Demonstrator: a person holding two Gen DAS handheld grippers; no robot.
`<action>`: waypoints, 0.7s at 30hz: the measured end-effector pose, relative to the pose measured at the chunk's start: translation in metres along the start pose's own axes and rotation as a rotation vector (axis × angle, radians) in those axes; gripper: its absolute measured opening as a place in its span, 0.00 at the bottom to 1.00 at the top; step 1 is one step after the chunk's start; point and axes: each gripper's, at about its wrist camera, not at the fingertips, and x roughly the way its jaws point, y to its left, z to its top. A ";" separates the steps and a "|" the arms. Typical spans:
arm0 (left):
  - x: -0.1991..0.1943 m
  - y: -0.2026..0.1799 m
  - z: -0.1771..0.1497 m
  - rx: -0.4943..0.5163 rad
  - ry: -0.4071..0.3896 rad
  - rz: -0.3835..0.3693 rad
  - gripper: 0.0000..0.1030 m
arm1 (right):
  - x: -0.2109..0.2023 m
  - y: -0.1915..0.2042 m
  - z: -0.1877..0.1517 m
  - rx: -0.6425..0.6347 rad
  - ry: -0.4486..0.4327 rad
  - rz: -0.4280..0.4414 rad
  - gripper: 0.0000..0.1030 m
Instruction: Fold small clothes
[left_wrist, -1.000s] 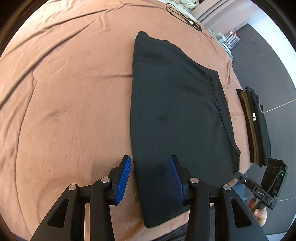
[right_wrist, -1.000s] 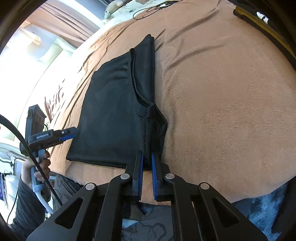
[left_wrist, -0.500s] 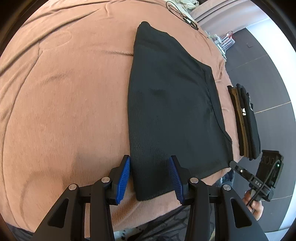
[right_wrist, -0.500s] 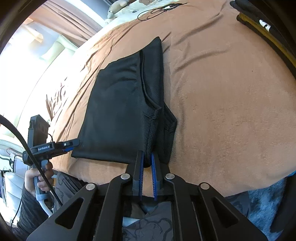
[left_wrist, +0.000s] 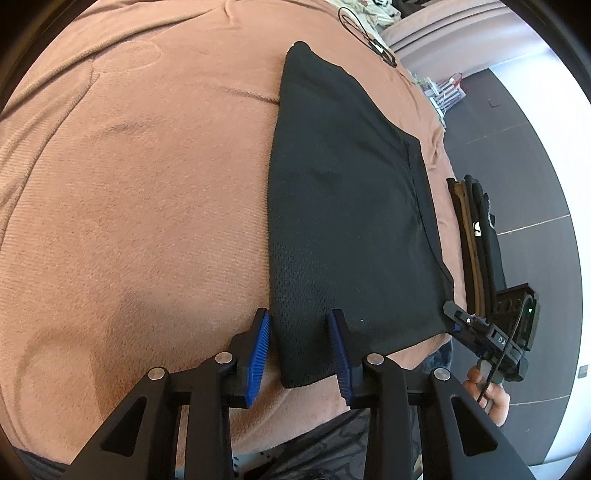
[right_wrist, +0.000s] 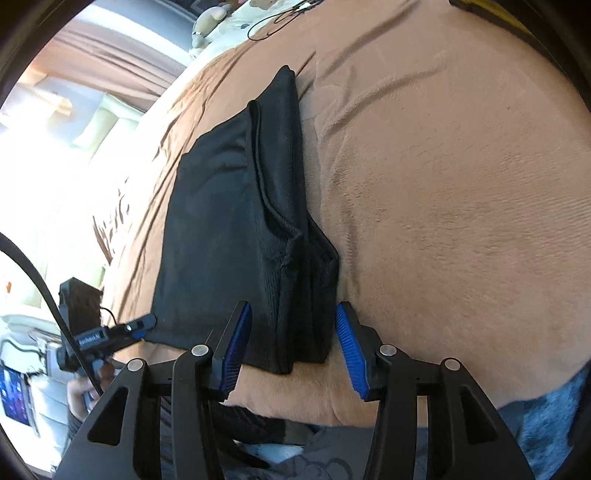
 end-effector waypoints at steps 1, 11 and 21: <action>0.000 0.000 0.000 -0.004 -0.003 -0.003 0.31 | 0.001 -0.001 0.001 0.006 -0.001 0.002 0.43; -0.010 -0.012 0.002 0.057 -0.028 0.020 0.08 | -0.002 0.005 -0.004 0.003 0.001 -0.013 0.08; -0.040 -0.011 -0.002 0.116 -0.006 0.062 0.07 | -0.001 0.024 -0.022 -0.055 0.051 0.031 0.07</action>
